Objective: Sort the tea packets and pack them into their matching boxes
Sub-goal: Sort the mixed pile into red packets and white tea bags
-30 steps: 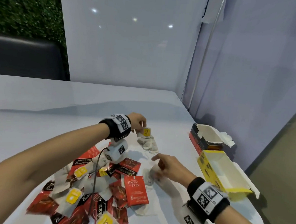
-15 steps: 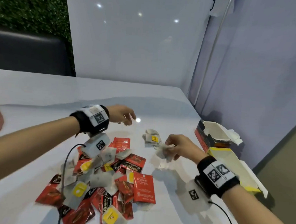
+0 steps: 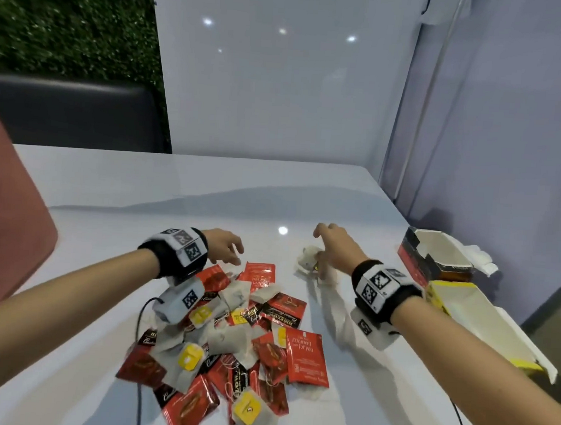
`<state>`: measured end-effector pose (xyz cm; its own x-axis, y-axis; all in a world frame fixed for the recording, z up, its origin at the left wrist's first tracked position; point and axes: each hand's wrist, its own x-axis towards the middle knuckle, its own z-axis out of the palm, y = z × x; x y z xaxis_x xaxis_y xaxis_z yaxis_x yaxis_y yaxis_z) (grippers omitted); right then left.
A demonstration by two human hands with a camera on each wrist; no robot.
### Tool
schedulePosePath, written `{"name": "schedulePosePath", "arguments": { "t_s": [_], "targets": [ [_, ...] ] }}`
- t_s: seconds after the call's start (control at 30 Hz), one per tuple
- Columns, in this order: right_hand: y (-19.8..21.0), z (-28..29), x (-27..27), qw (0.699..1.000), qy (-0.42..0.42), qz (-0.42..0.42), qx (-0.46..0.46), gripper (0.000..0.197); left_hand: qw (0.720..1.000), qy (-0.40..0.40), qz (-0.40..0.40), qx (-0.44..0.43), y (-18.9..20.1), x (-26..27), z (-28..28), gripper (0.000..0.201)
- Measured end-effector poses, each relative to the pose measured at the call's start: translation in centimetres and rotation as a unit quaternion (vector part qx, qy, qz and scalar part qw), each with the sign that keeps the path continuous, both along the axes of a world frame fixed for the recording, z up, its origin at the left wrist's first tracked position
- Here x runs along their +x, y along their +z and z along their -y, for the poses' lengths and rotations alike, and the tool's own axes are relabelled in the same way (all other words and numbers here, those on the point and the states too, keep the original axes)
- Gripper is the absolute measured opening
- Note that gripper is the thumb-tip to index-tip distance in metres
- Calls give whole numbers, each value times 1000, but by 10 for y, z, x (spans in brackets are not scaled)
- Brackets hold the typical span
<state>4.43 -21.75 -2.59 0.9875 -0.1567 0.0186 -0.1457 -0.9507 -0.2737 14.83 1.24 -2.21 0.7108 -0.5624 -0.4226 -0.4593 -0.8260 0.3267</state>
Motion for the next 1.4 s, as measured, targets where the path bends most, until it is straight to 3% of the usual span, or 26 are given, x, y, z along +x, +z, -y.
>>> {"name": "schedulePosePath", "arguments": {
  "t_s": [0.1, 0.23, 0.33, 0.47, 0.57, 0.67, 0.83, 0.93, 1.03, 1.17, 1.23, 1.33, 1.4],
  "targets": [
    [-5, -23, -14, 998, 56, -18, 0, 27, 999, 17, 29, 41, -14, 6, 25, 58],
    [-19, -44, -21, 973, 95, -207, -27, 55, 995, 0, 73, 71, -34, 10, 50, 73],
    [-28, -49, -22, 968, 91, -235, -14, 64, 996, -28, 61, 58, -38, 5, 57, 68],
    [-28, -56, -24, 964, 86, -242, 65, 53, 996, -47, 5, 71, -35, 2, 56, 52],
    [-23, -54, -31, 955, 86, -218, 180, 28, 997, -67, 12, 44, -23, -3, 48, 37],
    [-14, -48, -38, 944, 77, -153, 283, 30, 997, -70, 9, -31, 1, -14, 28, 29],
    [22, -38, -58, 983, 60, 13, 173, 20, 969, 30, 50, -241, 46, -30, -21, 31],
    [39, -33, -67, 965, 46, 105, 236, 14, 946, 83, -52, -310, 52, -51, -40, 33],
    [48, -47, -70, 925, 72, 63, 368, 8, 929, 75, -187, -311, 45, -79, -39, 33],
    [43, -75, -62, 969, 98, 27, 226, 17, 886, 119, -260, -365, 39, -104, -20, 24],
    [39, -81, -60, 971, 80, 37, 223, 19, 871, 143, -272, -384, 36, -109, -17, 28],
    [35, -77, -66, 947, 64, 29, 313, 30, 884, 128, -249, -373, 30, -108, -25, 20],
    [27, -67, -73, 948, 80, -16, 308, 41, 889, 150, -218, -373, 28, -103, -35, 26]
  ]
}}
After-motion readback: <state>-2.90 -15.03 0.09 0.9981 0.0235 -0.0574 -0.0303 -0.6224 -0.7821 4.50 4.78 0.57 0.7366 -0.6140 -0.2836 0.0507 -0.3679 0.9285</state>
